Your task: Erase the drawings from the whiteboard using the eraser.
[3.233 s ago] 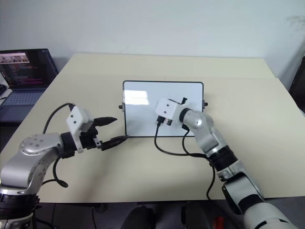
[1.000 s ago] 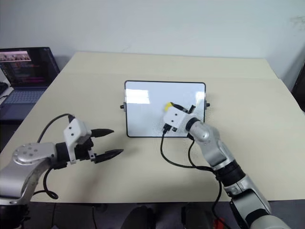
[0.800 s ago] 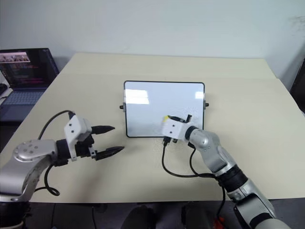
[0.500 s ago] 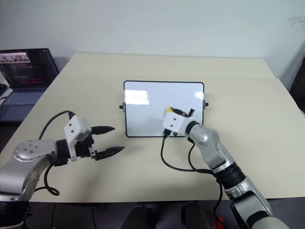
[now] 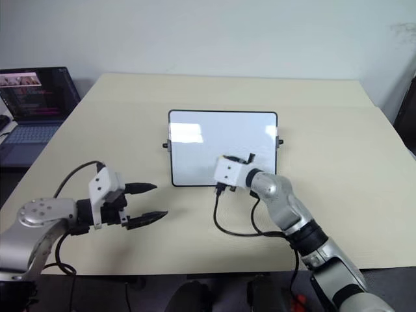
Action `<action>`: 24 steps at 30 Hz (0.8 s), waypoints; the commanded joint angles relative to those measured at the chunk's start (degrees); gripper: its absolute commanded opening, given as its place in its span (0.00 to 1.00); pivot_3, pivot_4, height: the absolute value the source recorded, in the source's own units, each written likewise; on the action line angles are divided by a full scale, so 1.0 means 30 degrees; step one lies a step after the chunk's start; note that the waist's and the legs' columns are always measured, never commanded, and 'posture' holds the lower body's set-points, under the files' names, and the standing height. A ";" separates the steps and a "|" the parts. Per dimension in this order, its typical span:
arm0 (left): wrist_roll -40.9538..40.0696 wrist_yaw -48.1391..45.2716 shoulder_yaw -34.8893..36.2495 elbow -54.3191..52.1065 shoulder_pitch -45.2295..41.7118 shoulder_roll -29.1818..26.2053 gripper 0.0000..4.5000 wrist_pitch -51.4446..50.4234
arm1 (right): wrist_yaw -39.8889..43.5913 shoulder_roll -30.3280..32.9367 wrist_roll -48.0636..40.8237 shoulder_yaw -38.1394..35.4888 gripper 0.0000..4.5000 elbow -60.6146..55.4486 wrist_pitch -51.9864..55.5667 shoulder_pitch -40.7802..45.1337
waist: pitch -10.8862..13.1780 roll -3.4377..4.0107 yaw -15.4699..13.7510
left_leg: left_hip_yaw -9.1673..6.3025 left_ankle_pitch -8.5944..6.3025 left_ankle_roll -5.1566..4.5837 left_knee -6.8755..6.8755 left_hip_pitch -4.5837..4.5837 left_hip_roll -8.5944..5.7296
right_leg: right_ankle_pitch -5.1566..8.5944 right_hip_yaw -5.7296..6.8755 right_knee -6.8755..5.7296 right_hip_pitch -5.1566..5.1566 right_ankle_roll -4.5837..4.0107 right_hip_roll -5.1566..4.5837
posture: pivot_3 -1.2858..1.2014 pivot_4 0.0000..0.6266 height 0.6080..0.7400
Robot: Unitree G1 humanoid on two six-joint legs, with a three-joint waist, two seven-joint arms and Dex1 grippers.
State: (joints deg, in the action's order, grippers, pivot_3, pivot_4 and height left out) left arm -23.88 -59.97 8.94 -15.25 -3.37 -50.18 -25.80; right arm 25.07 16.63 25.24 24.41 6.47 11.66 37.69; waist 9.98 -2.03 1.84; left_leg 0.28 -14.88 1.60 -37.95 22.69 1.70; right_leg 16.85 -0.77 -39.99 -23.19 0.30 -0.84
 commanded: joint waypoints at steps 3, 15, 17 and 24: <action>-0.0235 -0.0124 0.0450 -0.0584 -0.0239 -0.0218 1.00 0.0332 | -0.0356 -0.0187 0.0212 -0.0217 0.25 0.0858 -0.0583 0.0678 | -0.0003 -0.0004 0.0001 | 0.0001 -0.0005 0.0003 0.0010 0.0009 0.0000 | 0.0002 0.0002 0.0005 -0.0004 -0.0001 -0.0002 | 0.52 0.24 1.00; -0.0157 -0.0109 0.0231 -0.0573 -0.0343 -0.0140 1.00 0.0298 | 0.0777 0.0941 0.0554 -0.0684 0.25 0.0165 -0.0013 0.0018 | -0.0006 -0.0008 -0.0002 | -0.0006 0.0005 -0.0008 0.0005 -0.0018 0.0002 | -0.0002 0.0009 0.0000 0.0017 0.0000 -0.0004 | 0.52 0.24 1.00; -0.0148 -0.0119 0.0102 -0.0562 -0.0540 -0.0127 1.00 0.0260 | 0.1653 0.1330 0.0335 -0.0495 0.25 0.0023 0.0321 -0.0179 | -0.0008 -0.0011 -0.0028 | -0.0002 0.0017 -0.0015 0.0003 -0.0020 0.0000 | -0.0016 0.0003 0.0000 0.0016 -0.0002 -0.0003 | 0.52 0.24 1.00; -0.0199 -0.0118 0.0000 -0.0667 -0.0596 -0.0084 1.00 0.0139 | 0.4525 0.2168 0.0147 0.0583 0.25 -0.1094 0.1071 -0.1534 | -0.0020 -0.0031 -0.0050 | 0.0001 0.0015 -0.0014 0.0007 -0.0013 -0.0006 | -0.0015 0.0002 0.0013 0.0025 -0.0001 -0.0008 | 0.52 0.24 1.00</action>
State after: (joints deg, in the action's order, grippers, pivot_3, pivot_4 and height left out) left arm -23.88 -60.36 8.54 -15.39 -4.73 -50.18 -25.78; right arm 37.09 22.73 25.51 25.40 1.95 12.40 33.99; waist 9.92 -2.12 1.69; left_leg 0.28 -14.84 1.56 -37.92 22.65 1.69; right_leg 16.80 -0.76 -39.96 -23.12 0.30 -0.87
